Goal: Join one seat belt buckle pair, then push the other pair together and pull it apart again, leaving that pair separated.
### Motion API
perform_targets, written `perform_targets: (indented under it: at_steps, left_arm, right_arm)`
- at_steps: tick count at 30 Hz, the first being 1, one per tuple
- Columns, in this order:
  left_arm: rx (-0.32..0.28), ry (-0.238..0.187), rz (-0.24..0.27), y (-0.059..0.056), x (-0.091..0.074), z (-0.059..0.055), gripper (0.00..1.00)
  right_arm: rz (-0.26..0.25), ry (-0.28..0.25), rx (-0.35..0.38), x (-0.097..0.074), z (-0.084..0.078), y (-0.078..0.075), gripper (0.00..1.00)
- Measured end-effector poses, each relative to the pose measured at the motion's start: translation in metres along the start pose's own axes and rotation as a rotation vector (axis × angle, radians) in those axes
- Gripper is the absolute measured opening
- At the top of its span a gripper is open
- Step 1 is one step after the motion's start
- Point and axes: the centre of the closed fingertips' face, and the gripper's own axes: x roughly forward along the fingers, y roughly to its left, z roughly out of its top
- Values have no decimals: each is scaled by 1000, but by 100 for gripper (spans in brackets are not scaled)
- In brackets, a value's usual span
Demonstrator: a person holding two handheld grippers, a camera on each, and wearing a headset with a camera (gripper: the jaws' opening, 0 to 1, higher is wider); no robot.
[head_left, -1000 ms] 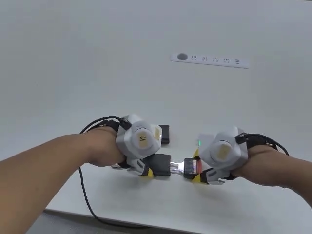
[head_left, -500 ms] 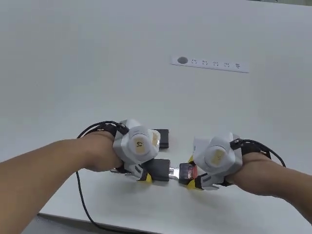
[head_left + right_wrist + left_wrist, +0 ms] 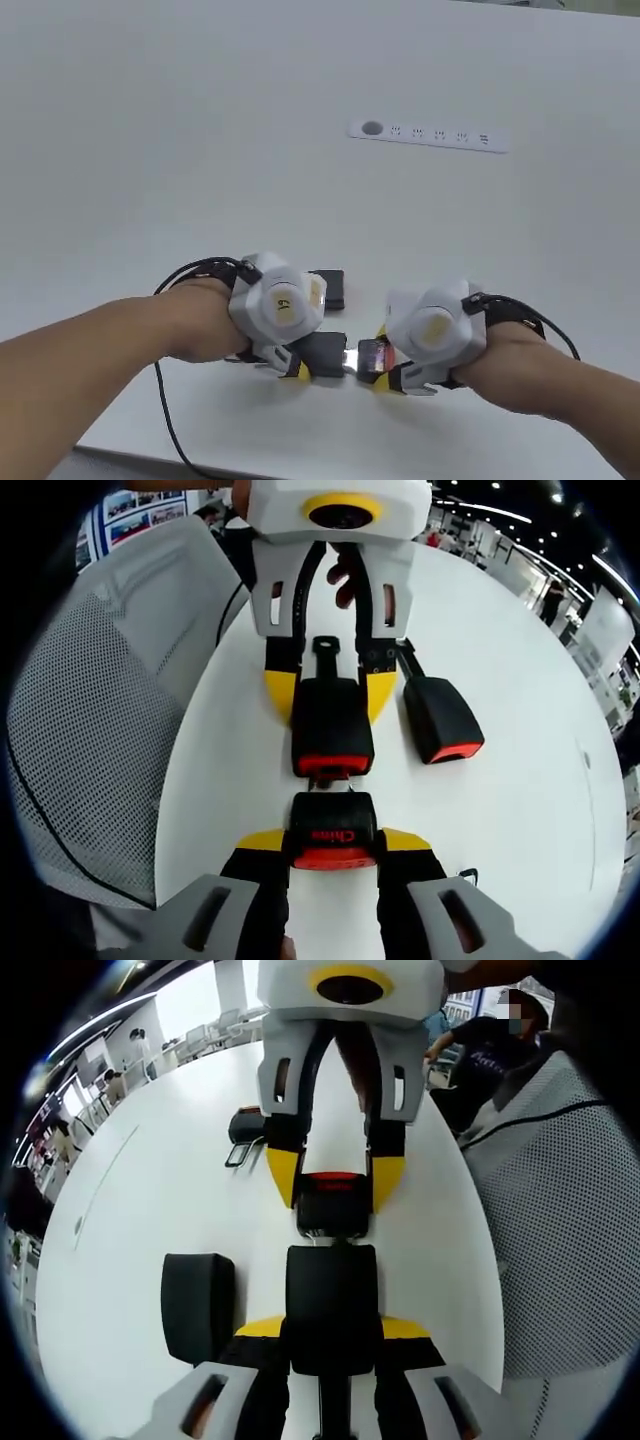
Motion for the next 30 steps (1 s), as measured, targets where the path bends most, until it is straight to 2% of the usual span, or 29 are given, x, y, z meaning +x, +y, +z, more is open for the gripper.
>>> perform_targets:
  at_steps: [7,11,17,23,27,30]
  left_arm:
    - [6,18,-1,-1,-2,-2,32]
    - [3,9,0,0,-1,0,32]
    - [-8,10,7,0,-1,0,33]
    - [-18,5,6,-2,-2,0,33]
    - [-15,-3,1,-2,-1,0,32]
    - [-13,-4,3,-2,-1,0,32]
  right_arm:
    - [-9,-9,22,0,0,-2,29]
    - [-5,-4,7,1,2,-2,29]
    - [-5,-12,24,9,-1,-4,29]
    - [-10,15,-39,6,1,0,29]
    - [-18,21,-46,3,0,2,29]
    - [-5,3,1,2,-1,0,29]
